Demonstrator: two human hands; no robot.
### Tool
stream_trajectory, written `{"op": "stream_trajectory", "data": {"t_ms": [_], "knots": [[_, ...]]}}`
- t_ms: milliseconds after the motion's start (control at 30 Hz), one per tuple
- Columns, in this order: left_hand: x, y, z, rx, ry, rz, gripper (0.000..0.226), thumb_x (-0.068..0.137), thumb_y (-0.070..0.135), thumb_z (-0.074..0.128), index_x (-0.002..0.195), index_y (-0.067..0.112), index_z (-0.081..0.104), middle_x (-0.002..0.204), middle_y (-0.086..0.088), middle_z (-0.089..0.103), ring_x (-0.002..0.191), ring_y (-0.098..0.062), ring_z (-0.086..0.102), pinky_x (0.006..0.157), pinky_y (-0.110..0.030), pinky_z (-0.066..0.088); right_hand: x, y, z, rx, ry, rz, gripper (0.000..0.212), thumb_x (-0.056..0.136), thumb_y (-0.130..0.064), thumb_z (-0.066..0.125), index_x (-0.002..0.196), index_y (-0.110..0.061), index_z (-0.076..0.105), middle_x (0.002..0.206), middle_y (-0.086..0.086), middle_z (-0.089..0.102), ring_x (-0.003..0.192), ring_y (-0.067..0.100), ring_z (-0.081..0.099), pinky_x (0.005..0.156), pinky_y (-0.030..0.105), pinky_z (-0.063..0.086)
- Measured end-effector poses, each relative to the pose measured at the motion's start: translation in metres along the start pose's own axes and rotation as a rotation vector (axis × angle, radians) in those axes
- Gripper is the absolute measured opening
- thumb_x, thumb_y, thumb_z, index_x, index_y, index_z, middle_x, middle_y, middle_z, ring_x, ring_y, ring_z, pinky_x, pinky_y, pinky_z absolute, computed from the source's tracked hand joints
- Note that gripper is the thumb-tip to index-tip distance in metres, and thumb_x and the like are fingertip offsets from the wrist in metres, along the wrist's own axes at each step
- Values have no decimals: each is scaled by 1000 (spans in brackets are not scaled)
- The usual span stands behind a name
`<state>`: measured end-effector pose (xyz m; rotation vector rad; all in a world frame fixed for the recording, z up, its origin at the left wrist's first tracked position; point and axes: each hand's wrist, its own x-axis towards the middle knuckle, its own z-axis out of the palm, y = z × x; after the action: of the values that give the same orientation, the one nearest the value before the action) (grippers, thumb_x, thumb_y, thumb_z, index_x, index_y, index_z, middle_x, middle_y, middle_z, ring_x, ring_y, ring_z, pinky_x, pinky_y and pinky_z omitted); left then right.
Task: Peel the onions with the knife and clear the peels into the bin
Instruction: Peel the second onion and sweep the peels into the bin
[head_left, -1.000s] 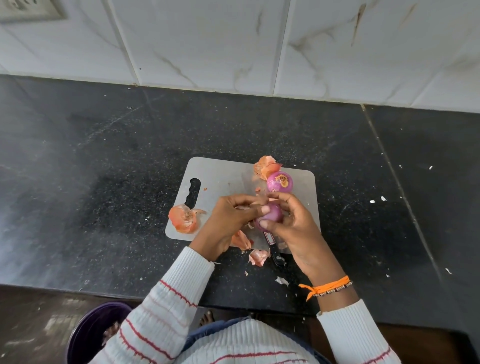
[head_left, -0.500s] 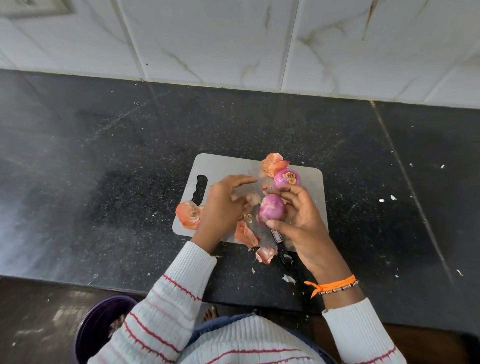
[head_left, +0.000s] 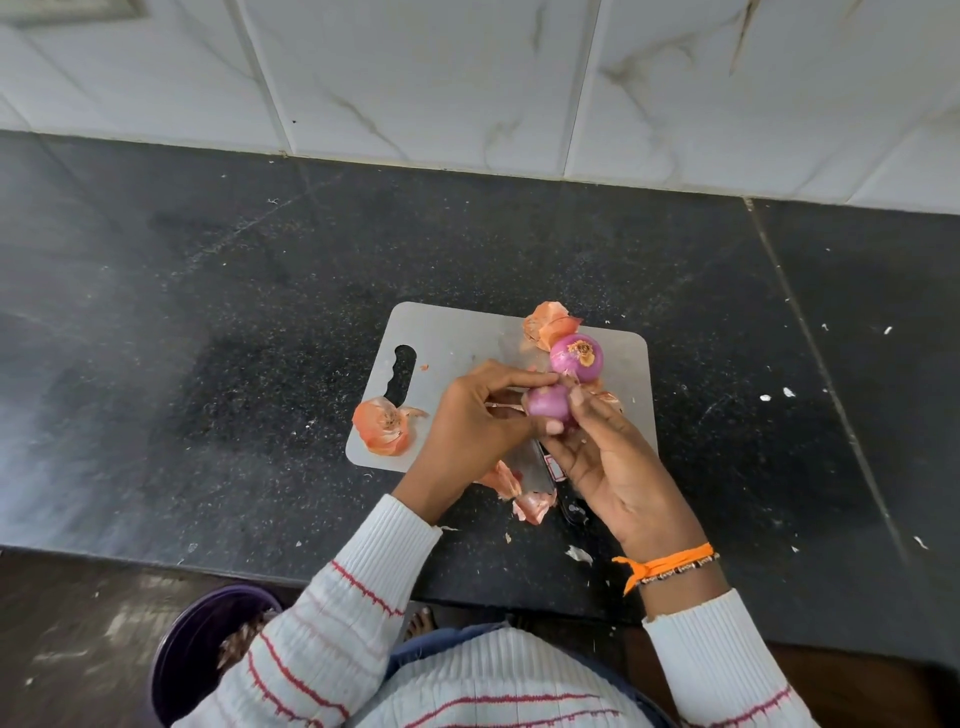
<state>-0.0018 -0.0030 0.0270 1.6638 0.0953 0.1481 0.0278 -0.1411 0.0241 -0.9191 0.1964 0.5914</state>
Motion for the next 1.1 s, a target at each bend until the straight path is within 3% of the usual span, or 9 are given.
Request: {"op": "stream_trajectory", "data": {"t_ms": [200,333,467,567,700,800,933,1000,1100], "knots": [[1,-1,0,-318,-1,-94,38,77,-8,64,114,-5,60,87,-4,64,84,-8,66,77,-18,53,-3,-3,0,104,-16,53,25,79,-15,56,101,-9,66,96,10,73,84,17,71,61,24,58],[2,-4,-1,-360,84,-146,20,84,-6,58,102,-6,66,77,1,69,70,-3,65,63,-12,50,-3,-3,-1,120,-8,105,28,79,-14,57,105,-5,63,102,13,71,89,20,71,63,27,59],[4,-11,-3,-308,206,-259,17,93,1,51,95,0,68,69,-5,64,52,-1,56,52,-13,49,-3,-6,-1,253,-9,175,54,56,-5,85,104,2,64,112,21,66,102,31,66,65,34,60],[3,-11,-4,-268,249,-271,27,99,8,41,96,4,67,53,1,59,44,-1,50,47,-13,43,-4,-9,-2,240,8,195,38,68,-15,75,101,1,64,98,21,69,79,27,71,58,30,60],[0,-3,5,-179,165,-211,29,100,13,41,89,11,68,51,6,60,52,-6,54,54,-17,45,-5,-8,-3,78,83,210,50,88,-49,46,114,-8,58,77,9,63,47,7,54,40,16,47],[-3,-3,14,-97,113,-184,24,97,11,47,88,15,68,57,11,63,57,-1,56,61,-15,45,-7,-11,-4,7,127,181,54,83,-55,47,112,-11,60,76,7,62,48,5,50,40,15,44],[-6,-3,21,-61,55,-177,20,96,12,50,87,18,67,60,12,65,63,-6,57,65,-19,45,-13,-27,-9,128,105,23,35,84,-37,54,103,-10,62,87,9,71,71,12,69,59,21,56],[-7,-3,23,-49,44,-159,21,95,10,51,86,19,68,62,13,65,64,-1,58,65,-14,46,-11,-38,-15,-1,113,-132,30,84,-31,56,104,-10,63,92,7,71,83,13,68,70,24,57],[-6,-4,25,33,43,-122,19,94,9,53,88,18,68,69,11,64,64,3,59,64,-13,46,7,-48,-28,-577,362,-370,25,86,-33,64,99,-12,61,90,4,65,85,16,63,77,33,55]]}}
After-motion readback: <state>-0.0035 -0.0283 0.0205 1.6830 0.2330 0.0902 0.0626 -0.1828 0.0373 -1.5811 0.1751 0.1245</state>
